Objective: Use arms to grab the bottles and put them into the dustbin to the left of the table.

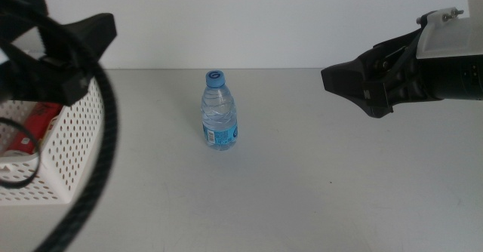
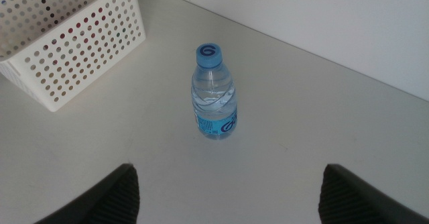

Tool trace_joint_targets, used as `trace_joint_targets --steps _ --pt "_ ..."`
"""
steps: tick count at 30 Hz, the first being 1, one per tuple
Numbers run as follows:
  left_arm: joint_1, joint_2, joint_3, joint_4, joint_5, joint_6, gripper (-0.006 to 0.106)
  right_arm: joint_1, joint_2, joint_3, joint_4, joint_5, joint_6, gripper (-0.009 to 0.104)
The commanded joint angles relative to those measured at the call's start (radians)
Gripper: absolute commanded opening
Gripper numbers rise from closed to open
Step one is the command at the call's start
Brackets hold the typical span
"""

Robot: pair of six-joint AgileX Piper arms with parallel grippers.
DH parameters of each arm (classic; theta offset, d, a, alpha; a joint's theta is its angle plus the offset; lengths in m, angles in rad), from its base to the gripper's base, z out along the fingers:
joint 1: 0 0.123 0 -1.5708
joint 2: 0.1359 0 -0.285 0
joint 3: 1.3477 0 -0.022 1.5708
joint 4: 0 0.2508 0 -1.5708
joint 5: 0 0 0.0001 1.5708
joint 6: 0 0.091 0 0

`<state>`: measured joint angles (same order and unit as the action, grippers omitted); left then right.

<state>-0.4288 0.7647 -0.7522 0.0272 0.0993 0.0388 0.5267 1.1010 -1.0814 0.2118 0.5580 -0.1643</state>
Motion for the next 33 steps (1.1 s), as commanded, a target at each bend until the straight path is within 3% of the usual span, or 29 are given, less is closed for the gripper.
trace_joint_targets --steps 1,9,20,25,33 --pt "0.001 0.050 -0.002 -0.027 -0.183 -0.021 0.084 0.002 -0.020 -0.038 -0.001 -0.068 -0.011 0.075" --pt "-0.001 0.181 0.070 -0.055 -0.233 -0.059 0.084 0.002 -0.020 -0.038 -0.001 -0.068 -0.011 0.075" --pt "-0.010 0.123 0.240 -0.005 -0.254 -0.061 0.090 0.002 -0.020 -0.038 -0.001 -0.067 -0.011 0.075" --pt "-0.085 0.133 0.380 0.013 -0.438 -0.110 0.090 0.002 -0.020 -0.038 -0.001 -0.067 -0.011 0.075" --pt "-0.094 0.227 0.460 0.013 -0.729 -0.148 0.090 0.002 -0.020 -0.038 -0.001 -0.067 -0.011 0.075"
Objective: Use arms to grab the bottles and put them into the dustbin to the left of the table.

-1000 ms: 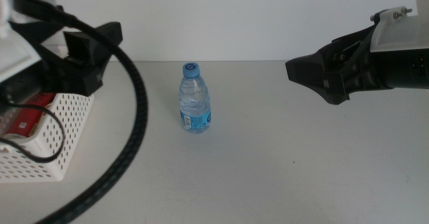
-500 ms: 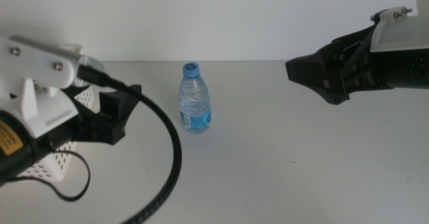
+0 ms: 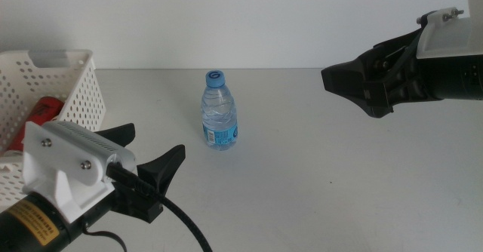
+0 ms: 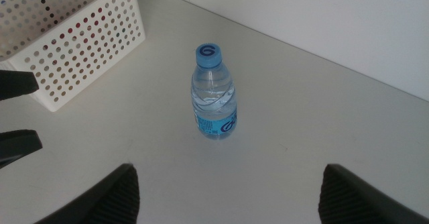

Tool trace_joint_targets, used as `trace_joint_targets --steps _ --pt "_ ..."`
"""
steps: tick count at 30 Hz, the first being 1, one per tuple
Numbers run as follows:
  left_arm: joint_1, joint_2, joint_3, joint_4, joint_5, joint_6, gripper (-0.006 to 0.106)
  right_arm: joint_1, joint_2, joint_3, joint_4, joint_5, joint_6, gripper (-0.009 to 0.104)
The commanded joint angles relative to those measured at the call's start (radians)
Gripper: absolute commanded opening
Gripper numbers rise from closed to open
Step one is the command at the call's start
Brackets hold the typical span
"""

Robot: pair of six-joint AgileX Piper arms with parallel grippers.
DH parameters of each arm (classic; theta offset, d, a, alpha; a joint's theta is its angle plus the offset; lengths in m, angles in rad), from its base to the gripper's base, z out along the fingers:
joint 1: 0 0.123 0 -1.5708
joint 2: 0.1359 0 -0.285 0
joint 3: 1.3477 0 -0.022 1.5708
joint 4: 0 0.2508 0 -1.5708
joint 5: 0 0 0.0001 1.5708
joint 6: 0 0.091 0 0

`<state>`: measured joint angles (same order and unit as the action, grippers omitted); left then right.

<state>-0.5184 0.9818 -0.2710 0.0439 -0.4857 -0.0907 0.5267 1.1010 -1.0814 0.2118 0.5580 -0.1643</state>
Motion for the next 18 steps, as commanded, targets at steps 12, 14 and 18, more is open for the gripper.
trace_joint_targets --steps 12,14,18 --pt "-0.005 0.205 -0.022 -0.001 -0.322 0.007 0.090 0.002 -0.020 -0.038 -0.001 -0.067 -0.011 0.075" --pt "-0.005 0.237 -0.022 -0.001 -0.392 0.035 0.090 0.002 -0.020 -0.038 -0.001 -0.067 -0.011 0.075" --pt "-0.005 0.315 -0.022 -0.011 -0.545 0.036 0.090 0.002 -0.020 -0.038 -0.001 -0.067 -0.011 0.075"
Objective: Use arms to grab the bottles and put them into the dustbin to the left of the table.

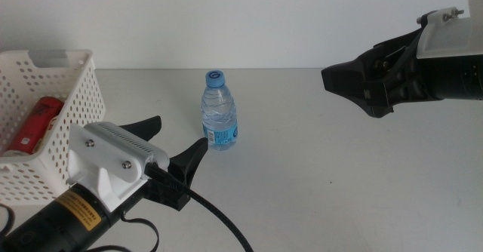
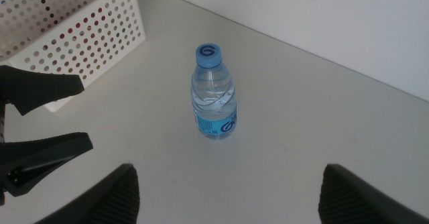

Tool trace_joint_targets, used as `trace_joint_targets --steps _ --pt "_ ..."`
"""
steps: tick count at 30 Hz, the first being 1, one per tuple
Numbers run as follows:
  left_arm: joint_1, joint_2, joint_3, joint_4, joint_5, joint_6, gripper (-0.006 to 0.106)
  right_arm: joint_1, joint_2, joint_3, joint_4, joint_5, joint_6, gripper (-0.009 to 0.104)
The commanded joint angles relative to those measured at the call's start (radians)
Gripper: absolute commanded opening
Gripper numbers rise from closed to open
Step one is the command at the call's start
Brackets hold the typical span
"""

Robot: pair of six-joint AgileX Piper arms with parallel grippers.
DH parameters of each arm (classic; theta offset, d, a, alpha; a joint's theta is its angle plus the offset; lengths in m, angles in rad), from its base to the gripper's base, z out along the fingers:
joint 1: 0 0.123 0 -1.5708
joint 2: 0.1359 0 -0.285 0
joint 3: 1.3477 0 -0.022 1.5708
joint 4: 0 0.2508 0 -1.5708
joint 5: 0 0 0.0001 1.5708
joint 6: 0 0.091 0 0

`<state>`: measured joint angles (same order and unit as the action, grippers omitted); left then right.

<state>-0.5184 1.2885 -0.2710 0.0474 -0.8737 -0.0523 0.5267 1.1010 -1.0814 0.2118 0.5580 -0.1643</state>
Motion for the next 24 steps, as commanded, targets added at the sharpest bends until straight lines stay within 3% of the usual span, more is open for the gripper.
trace_joint_targets --steps 1,7,15,17,24 --pt "-0.005 0.024 -0.024 -0.020 -0.177 -0.010 0.090 0.002 -0.020 -0.038 -0.001 -0.067 -0.011 0.075" --pt "0.039 0.125 -0.115 -0.005 -0.180 -0.061 0.090 0.002 -0.020 -0.038 -0.001 -0.067 -0.011 0.075" --pt "0.164 0.298 -0.297 0.270 -0.148 -0.215 0.090 0.002 -0.020 -0.038 -0.001 -0.067 -0.011 0.075" --pt "0.177 0.341 -0.342 0.303 -0.148 -0.238 0.090 0.002 -0.020 -0.038 -0.001 -0.067 -0.011 0.075" --pt "0.181 0.498 -0.480 0.302 -0.148 -0.243 0.090 0.002 -0.020 -0.038 -0.001 -0.067 -0.011 0.075"
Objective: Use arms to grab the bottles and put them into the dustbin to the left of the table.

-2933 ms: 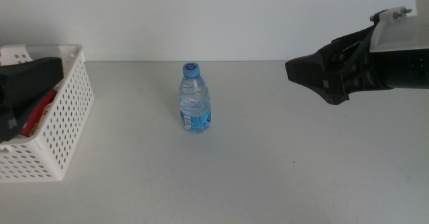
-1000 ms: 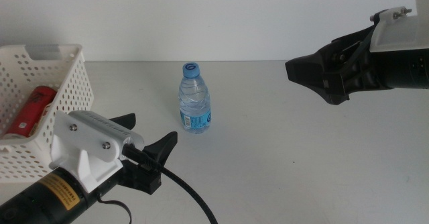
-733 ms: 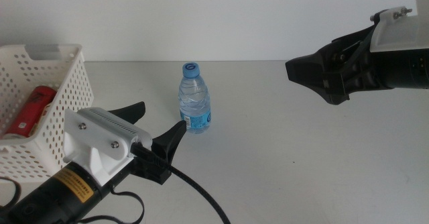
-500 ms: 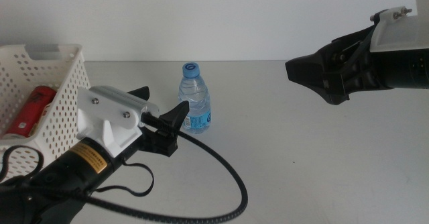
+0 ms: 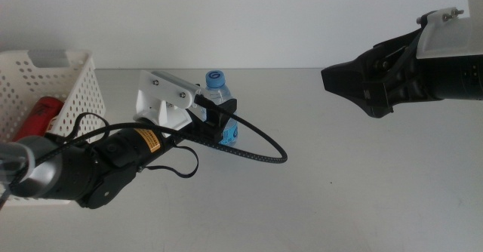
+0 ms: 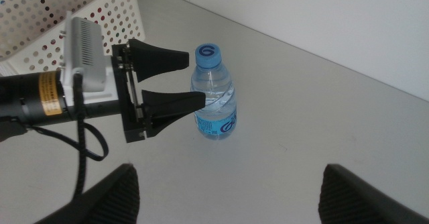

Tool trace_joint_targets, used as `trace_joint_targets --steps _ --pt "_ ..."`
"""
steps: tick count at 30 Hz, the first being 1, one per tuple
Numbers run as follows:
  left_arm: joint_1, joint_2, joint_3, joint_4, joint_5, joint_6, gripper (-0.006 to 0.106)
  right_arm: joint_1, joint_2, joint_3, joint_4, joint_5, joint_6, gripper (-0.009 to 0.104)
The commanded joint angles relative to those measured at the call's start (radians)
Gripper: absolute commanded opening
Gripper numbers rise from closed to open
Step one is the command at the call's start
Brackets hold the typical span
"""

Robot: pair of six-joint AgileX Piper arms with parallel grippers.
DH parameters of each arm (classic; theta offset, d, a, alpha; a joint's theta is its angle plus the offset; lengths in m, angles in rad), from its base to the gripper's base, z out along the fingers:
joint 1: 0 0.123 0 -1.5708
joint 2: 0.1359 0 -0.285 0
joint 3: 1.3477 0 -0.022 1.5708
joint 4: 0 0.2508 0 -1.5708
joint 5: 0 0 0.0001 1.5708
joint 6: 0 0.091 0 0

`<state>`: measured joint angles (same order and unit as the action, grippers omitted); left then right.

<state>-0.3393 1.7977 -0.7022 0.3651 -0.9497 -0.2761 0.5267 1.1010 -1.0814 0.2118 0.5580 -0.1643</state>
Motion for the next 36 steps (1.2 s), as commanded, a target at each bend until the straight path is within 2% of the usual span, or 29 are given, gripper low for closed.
trace_joint_targets --steps 1,17,19,21,24,25,28,36 --pt "0.002 0.007 -0.063 -0.015 -0.072 -0.024 0.090 0.002 -0.020 -0.038 -0.001 -0.067 -0.011 0.075" --pt "0.002 0.222 -0.190 -0.031 -0.089 -0.063 0.088 0.002 -0.020 -0.038 -0.001 -0.067 -0.011 0.075" --pt "0.003 0.232 -0.201 -0.038 -0.086 -0.065 0.081 0.002 -0.020 -0.038 -0.001 -0.067 -0.011 0.075" --pt "0.003 0.239 -0.211 -0.038 -0.085 -0.066 0.067 0.002 -0.020 -0.038 -0.001 -0.067 -0.011 0.075" --pt "0.003 0.235 -0.211 -0.031 -0.090 -0.067 0.039 0.002 -0.020 -0.038 -0.001 -0.066 -0.011 0.075" --pt "0.003 0.219 -0.211 -0.018 -0.076 -0.066 0.022 0.002 -0.020 -0.038 -0.001 -0.066 -0.011 0.075" --pt "0.003 0.142 -0.208 -0.007 0.016 -0.066 0.000 0.002 -0.020 -0.038 -0.001 -0.066 -0.011 0.075" --pt "0.003 -0.146 -0.208 -0.021 0.408 -0.066 -0.002 0.002 -0.020 -0.038 -0.001 -0.066 -0.011 0.075"
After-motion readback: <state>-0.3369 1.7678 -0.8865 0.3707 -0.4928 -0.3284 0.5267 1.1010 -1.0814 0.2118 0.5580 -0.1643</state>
